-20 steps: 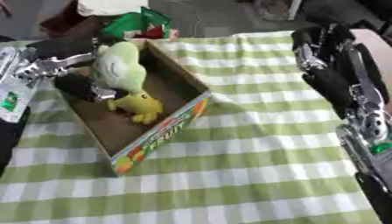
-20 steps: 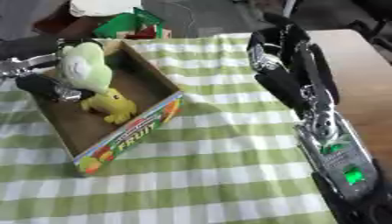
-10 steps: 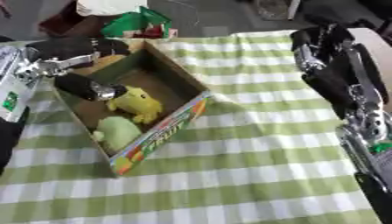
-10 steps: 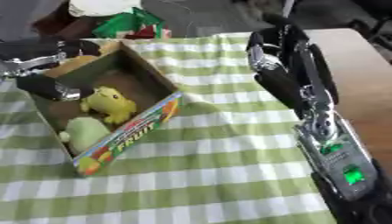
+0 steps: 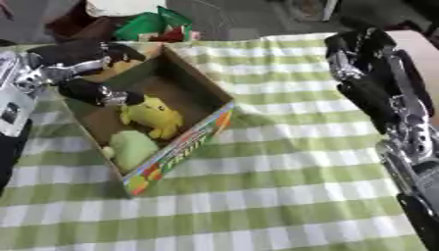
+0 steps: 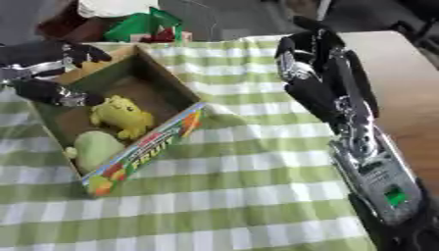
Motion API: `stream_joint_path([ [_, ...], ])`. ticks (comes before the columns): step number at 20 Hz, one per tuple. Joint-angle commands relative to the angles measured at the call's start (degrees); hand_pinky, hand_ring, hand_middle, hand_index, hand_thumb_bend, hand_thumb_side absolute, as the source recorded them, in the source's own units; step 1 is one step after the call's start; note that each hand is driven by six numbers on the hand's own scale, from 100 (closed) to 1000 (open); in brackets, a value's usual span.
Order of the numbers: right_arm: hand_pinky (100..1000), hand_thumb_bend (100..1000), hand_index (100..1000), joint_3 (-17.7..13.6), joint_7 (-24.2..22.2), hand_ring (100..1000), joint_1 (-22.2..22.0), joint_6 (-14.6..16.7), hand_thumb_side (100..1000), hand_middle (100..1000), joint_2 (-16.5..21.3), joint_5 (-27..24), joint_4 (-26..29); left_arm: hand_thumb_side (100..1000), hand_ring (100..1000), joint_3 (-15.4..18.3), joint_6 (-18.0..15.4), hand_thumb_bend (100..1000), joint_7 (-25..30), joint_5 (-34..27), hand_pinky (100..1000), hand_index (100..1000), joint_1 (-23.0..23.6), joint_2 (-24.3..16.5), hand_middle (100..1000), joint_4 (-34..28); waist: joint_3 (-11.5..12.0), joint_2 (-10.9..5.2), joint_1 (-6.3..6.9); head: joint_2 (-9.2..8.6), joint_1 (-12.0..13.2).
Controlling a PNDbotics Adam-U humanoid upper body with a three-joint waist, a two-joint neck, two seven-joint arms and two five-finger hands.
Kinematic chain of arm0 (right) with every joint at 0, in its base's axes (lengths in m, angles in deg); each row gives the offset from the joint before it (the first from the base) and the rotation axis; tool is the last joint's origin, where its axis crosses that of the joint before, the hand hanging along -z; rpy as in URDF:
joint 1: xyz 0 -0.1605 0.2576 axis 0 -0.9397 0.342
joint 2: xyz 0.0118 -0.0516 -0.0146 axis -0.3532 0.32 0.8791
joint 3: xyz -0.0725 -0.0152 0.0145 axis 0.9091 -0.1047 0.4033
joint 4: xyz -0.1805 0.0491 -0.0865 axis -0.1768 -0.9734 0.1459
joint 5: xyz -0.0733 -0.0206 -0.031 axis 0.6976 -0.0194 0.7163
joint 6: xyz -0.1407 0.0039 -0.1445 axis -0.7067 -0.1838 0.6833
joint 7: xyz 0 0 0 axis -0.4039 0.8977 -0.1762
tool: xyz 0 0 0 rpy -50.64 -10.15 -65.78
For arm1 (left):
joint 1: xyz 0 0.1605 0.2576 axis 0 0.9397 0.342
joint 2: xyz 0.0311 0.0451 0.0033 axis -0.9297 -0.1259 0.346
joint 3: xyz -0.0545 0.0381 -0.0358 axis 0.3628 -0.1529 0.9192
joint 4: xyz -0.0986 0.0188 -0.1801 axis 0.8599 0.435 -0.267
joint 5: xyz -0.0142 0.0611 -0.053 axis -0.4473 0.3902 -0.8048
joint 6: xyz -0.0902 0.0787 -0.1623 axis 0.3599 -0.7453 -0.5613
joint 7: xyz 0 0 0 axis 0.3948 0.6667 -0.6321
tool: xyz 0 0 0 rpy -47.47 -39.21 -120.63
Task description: Pick up objects on the table and place them in the box.
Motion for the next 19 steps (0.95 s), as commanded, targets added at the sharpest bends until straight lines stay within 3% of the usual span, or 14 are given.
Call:
stream_joint_path([
  [1,816,100,888,-0.71,0.17,799,0.46,0.34,435,656,0.93,0.12,1.14,832,667,1.56,4.56,100,-8.72,-9.97,394,837,0.71,-2.51,668,-9.04,0.36,-1.51,-0.06,0.76,-0.39],
  [2,816,100,888,-0.78,0.27,800,0.45,0.40,434,656,1.01,0.13,1.14,787,610,1.54,6.85,100,-11.36,-14.57,348,798,1.65,-3.19,613,-12.22,0.55,-1.66,-0.08,0.92,-0.46],
  [5,814,100,887,-1.04,0.65,800,0.39,0.56,436,657,1.35,0.28,1.14,670,579,2.46,13.61,100,-19.36,-28.09,329,757,5.54,-6.90,588,-24.33,1.40,-2.33,-0.14,1.50,-0.90],
  [10,812,100,887,-1.17,0.95,801,1.06,0.95,435,661,1.52,0.34,1.14,726,556,5.80,20.49,100,-30.39,-33.34,330,683,14.39,-12.40,559,-40.64,2.63,-3.44,-0.45,2.15,-0.91],
  [12,811,100,887,-1.25,1.10,802,1.19,1.15,436,662,1.66,0.46,1.14,745,550,6.95,21.89,100,-34.64,-37.49,336,685,18.28,-14.00,550,-45.28,2.95,-3.68,-0.51,2.24,-0.72],
  [16,809,100,887,-1.41,1.28,802,1.27,1.96,432,661,1.82,0.77,1.14,737,533,10.06,21.48,100,-42.39,-47.51,334,676,27.35,-16.09,535,-52.96,3.73,-3.98,-0.62,2.12,-0.27],
  [19,807,100,883,-1.57,1.79,807,1.64,2.98,413,662,1.69,0.99,1.14,730,534,12.61,19.67,100,-45.71,-52.35,356,672,33.14,-14.70,534,-54.77,4.30,-4.39,-0.73,2.15,0.09],
])
